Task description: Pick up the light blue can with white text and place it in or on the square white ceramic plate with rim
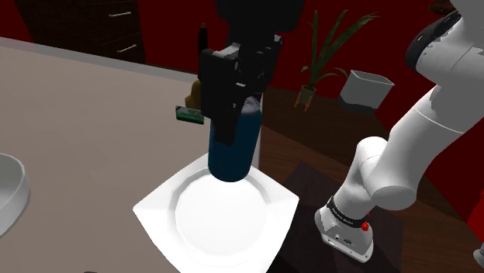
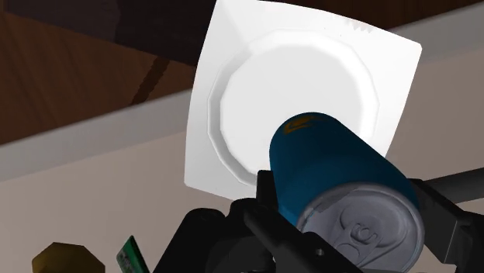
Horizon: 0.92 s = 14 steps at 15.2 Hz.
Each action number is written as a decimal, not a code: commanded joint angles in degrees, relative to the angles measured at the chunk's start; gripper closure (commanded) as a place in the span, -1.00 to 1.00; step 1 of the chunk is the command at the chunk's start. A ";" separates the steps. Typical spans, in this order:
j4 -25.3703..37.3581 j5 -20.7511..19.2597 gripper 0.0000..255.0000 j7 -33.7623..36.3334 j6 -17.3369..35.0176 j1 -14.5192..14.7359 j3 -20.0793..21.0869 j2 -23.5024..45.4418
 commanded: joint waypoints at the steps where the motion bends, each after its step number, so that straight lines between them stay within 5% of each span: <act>1: -2.45 0.65 1.00 -0.06 1.50 0.04 -0.13 -1.16; 14: -17.74 3.27 1.00 -2.39 12.26 0.09 -1.38 -6.39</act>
